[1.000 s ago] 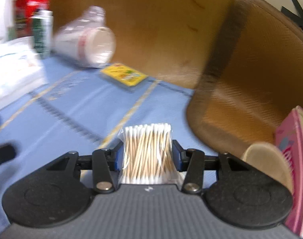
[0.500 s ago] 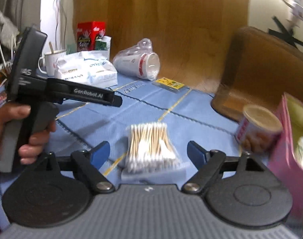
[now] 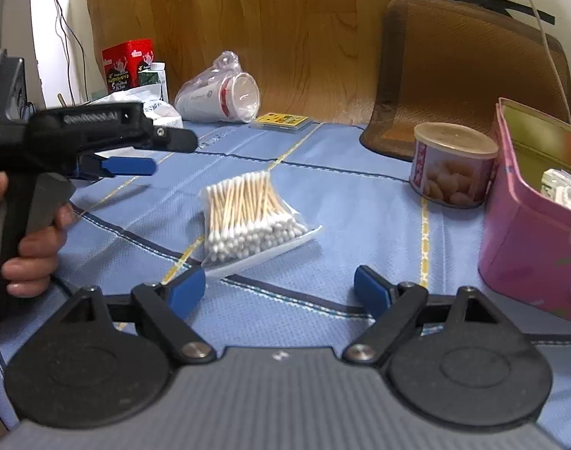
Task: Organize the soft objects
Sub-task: 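Grasp the cotton swab pack with the left gripper, then carry the swab pack into the pink tin with the left gripper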
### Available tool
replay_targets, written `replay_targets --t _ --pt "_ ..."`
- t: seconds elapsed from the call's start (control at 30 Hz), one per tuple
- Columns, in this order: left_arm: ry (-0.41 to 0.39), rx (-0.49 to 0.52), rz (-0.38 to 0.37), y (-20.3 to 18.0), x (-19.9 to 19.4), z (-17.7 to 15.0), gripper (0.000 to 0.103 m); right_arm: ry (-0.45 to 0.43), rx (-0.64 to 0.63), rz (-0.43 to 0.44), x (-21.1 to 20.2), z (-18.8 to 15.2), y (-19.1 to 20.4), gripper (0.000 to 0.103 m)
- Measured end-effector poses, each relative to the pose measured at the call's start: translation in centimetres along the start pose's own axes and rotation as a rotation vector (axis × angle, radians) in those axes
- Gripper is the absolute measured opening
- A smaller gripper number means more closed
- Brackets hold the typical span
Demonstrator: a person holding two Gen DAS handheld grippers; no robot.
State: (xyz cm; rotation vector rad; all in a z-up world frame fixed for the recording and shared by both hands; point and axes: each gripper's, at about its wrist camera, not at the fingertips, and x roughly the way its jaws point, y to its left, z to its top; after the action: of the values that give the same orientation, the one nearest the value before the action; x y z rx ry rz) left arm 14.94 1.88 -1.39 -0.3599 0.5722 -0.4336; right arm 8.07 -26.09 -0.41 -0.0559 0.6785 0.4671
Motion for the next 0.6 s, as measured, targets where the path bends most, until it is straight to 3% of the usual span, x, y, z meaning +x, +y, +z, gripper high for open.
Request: replay_targets --t 0.17,0.3,0.4,0.43,0.47,0.53,0.57,0.6 --pt "0.028 0.088 -0.015 -2.8 0.6 -0.4 0.087 -0.002 0.006 0.013 0.3 0.2 0.0 0.088" --pt "0.104 0.060 -0.010 -3.3 2.3 -0.8 0.088 0.003 0.026 0.048 0.7 0.6 0.2 0.088" --pt "0.145 0.058 0.010 -3.6 2.9 -1.6 0.081 0.007 -0.006 0.036 1.5 1.0 0.6 0.089" --pt "0.144 0.072 0.016 -4.0 2.9 -1.9 0.069 0.013 -0.012 0.033 1.8 1.2 0.6 0.089" --pt "0.159 0.076 0.000 -4.2 3.1 -2.0 0.064 0.015 -0.015 0.031 2.2 1.3 0.6 0.089" --pt "0.184 0.078 -0.033 -5.1 3.4 -2.4 0.049 0.002 -0.021 0.042 2.4 1.5 0.6 0.076" --pt "0.193 0.084 -0.047 -5.6 3.5 -2.6 0.045 -0.006 -0.029 0.042 2.5 1.5 0.7 0.051" --pt "0.181 0.099 -0.032 -6.3 3.4 -2.6 0.045 -0.011 -0.027 0.039 2.5 1.6 0.7 0.033"
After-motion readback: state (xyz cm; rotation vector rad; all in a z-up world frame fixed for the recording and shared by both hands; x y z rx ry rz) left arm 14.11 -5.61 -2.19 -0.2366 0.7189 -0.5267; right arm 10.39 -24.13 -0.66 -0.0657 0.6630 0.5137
